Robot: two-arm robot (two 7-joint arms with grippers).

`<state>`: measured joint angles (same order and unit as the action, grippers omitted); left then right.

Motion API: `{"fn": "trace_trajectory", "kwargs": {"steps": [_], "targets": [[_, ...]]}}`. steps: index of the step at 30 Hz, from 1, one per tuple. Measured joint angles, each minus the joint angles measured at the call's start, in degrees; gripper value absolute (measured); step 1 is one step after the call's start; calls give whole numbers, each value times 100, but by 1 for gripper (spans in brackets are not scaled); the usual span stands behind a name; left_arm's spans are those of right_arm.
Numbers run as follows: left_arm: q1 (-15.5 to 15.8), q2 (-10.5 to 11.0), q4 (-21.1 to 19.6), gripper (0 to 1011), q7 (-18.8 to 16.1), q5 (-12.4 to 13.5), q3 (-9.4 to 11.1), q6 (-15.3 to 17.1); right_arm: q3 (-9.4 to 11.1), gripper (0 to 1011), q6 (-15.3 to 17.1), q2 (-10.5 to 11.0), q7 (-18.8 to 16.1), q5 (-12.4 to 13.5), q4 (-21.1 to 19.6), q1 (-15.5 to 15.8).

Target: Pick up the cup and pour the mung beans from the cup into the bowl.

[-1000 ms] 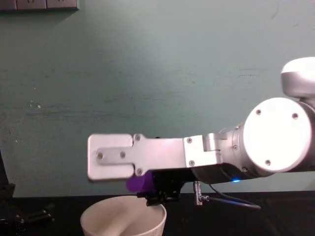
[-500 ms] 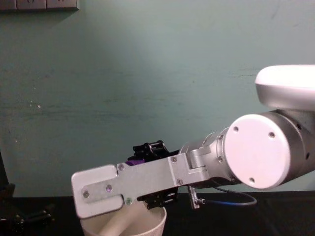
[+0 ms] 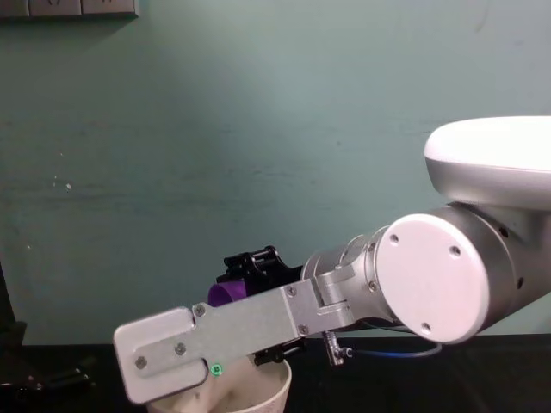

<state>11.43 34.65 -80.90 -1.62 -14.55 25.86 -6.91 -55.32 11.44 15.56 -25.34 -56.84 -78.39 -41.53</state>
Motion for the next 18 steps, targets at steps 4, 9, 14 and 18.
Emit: {"fn": "trace_trajectory", "kwargs": {"steps": [4,9,14,18], "targets": [[0,0,0,1000,0,0,0,0,40,731,-22,-15,-7,-55,-7,32],[0,0,0,1000,0,0,0,0,96,731,-59,-41,-16,-118,-6,75],[0,0,0,1000,0,0,0,0,70,731,-136,-154,-237,-905,10,173],[0,0,0,1000,0,0,0,0,93,731,-138,-154,-246,-918,-10,191]]}}
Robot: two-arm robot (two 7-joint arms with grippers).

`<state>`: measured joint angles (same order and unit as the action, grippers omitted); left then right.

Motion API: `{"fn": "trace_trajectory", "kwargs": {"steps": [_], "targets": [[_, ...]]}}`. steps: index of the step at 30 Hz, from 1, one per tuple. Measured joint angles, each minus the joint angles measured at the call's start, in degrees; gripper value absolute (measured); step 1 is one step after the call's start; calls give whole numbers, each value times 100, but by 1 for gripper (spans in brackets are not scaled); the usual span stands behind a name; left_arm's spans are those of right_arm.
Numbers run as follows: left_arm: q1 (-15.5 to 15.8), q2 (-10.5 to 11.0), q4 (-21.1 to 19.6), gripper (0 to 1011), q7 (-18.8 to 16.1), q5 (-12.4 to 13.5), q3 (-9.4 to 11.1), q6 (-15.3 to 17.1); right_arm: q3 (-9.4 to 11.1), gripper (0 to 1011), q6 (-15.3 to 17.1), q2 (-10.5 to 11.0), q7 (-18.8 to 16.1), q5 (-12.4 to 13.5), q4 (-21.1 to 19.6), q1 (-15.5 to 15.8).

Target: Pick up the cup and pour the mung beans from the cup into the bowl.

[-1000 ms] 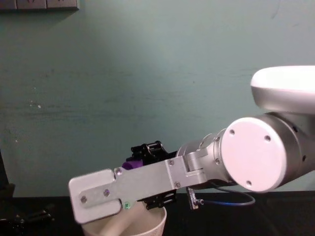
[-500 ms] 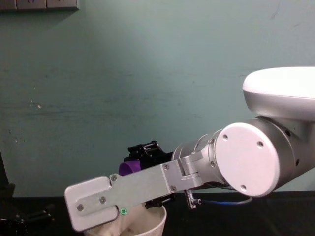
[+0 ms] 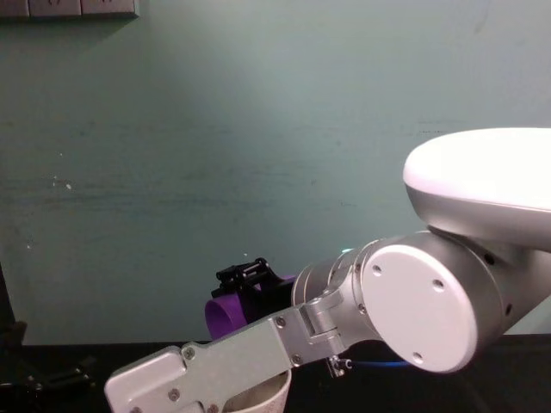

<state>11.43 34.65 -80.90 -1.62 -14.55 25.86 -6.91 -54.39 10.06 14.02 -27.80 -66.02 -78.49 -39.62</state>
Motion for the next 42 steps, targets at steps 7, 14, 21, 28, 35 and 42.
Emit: {"fn": "trace_trajectory", "kwargs": {"steps": [7,14,21,28,35,42], "targets": [[0,0,0,1000,0,0,0,0,36,731,0,-6,-22,-21,-11,23],[0,0,0,1000,0,0,0,0,61,731,13,-12,-32,-39,-30,47],[0,0,0,1000,0,0,0,0,66,731,14,-17,-38,-60,-32,50],[0,0,0,1000,0,0,0,0,70,731,11,-26,-62,-73,-18,41],[0,0,0,1000,0,0,0,0,75,731,11,-23,-63,-79,-27,47],[0,0,0,1000,0,0,0,0,53,731,11,-16,-77,-128,-39,34]]}}
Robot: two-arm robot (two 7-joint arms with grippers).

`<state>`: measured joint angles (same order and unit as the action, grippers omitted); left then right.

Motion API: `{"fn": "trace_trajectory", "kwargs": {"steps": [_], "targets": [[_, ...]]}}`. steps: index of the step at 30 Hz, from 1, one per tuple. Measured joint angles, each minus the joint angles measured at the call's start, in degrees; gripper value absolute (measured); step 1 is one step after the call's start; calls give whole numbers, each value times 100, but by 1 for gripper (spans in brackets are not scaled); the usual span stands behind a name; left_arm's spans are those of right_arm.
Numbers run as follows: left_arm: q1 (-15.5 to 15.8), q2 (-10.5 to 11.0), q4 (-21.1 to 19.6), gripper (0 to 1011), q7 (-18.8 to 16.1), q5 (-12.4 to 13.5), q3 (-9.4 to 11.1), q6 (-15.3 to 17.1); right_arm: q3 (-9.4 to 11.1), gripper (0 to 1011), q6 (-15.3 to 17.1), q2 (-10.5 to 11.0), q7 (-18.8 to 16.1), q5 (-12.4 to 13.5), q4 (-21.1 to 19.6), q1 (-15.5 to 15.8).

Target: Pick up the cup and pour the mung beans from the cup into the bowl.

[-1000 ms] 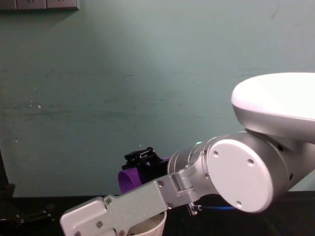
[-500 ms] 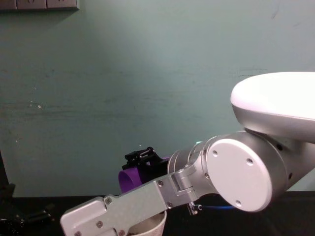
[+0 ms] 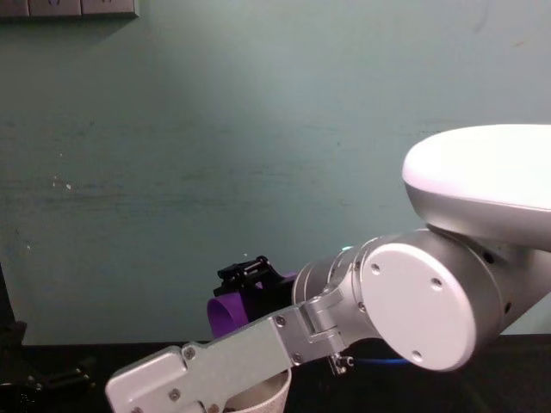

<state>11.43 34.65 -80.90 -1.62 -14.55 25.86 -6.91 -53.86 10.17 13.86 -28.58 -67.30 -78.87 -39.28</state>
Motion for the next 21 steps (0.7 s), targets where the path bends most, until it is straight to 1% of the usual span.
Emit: {"fn": "trace_trajectory", "kwargs": {"steps": [6,8,9,10,12,16,17,18,19,20,21], "targets": [[0,0,0,1000,0,0,0,0,-65,731,24,8,-40,-117,-22,-31],[0,0,0,1000,0,0,0,0,-115,731,46,13,-54,-209,-39,-51],[0,0,0,1000,0,0,0,0,-167,731,70,16,-90,-306,-52,-78],[0,0,0,1000,0,0,0,0,-167,731,70,16,-90,-306,-52,-78],[0,0,0,1000,0,0,0,0,-331,731,125,31,-199,-585,-94,-148],[0,0,0,1000,0,0,0,0,-518,731,171,34,-337,-899,-127,-229],[0,0,0,1000,0,0,0,0,-634,731,192,32,-440,-1084,-140,-279],[0,0,0,1000,0,0,0,0,-683,731,201,30,-485,-1175,-142,-301],[0,0,0,1000,0,0,0,0,-785,731,209,25,-575,-1347,-145,-349],[0,0,0,1000,0,0,0,0,-785,731,209,25,-575,-1347,-145,-349],[0,0,0,1000,0,0,0,0,-863,731,212,16,-657,-1494,-145,-384]]}}
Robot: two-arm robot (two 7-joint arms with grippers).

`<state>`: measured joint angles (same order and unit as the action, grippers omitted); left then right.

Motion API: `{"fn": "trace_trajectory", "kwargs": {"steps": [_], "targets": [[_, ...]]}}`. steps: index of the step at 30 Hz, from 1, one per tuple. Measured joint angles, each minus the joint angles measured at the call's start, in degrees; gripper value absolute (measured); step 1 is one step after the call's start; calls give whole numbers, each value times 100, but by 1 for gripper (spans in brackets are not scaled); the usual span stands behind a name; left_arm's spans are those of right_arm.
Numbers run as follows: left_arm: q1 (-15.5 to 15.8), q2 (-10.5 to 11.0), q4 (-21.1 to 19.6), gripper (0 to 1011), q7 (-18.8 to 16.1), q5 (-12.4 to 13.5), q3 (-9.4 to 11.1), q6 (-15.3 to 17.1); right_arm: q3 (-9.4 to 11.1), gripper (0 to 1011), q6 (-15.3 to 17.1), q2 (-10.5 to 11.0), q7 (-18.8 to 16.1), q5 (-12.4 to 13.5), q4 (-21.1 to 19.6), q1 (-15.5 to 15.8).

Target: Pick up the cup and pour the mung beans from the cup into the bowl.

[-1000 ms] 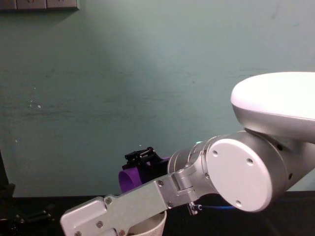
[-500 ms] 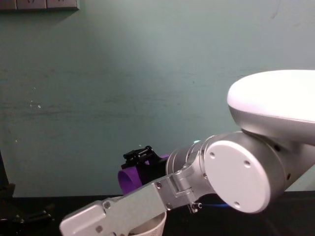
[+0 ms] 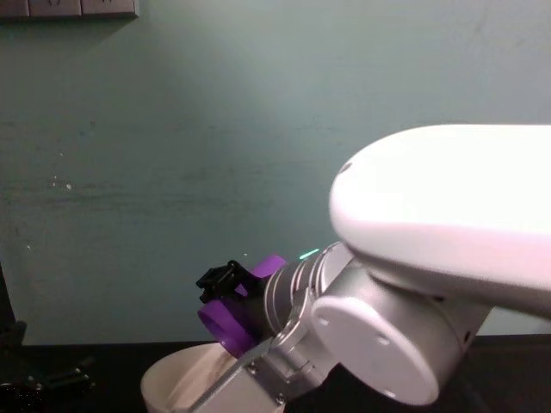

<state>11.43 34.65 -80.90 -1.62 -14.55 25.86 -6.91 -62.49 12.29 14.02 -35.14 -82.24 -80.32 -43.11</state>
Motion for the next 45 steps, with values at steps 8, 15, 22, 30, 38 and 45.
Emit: {"fn": "trace_trajectory", "kwargs": {"steps": [8,15,22,30,38,45], "targets": [[0,0,0,1000,0,0,0,0,-364,731,-21,-42,-373,-719,18,-157],[0,0,0,1000,0,0,0,0,-456,731,-89,-75,-494,-1008,39,-186],[0,0,0,1000,0,0,0,0,-595,731,-178,-93,-639,-1357,46,-229],[0,0,0,1000,0,0,0,0,-688,731,-255,-107,-738,-1610,14,-258],[0,0,0,1000,0,0,0,0,-405,731,-179,-61,-546,-1348,-113,-104],[0,0,0,1000,0,0,0,0,1018,731,47,64,648,665,-419,591]]}}
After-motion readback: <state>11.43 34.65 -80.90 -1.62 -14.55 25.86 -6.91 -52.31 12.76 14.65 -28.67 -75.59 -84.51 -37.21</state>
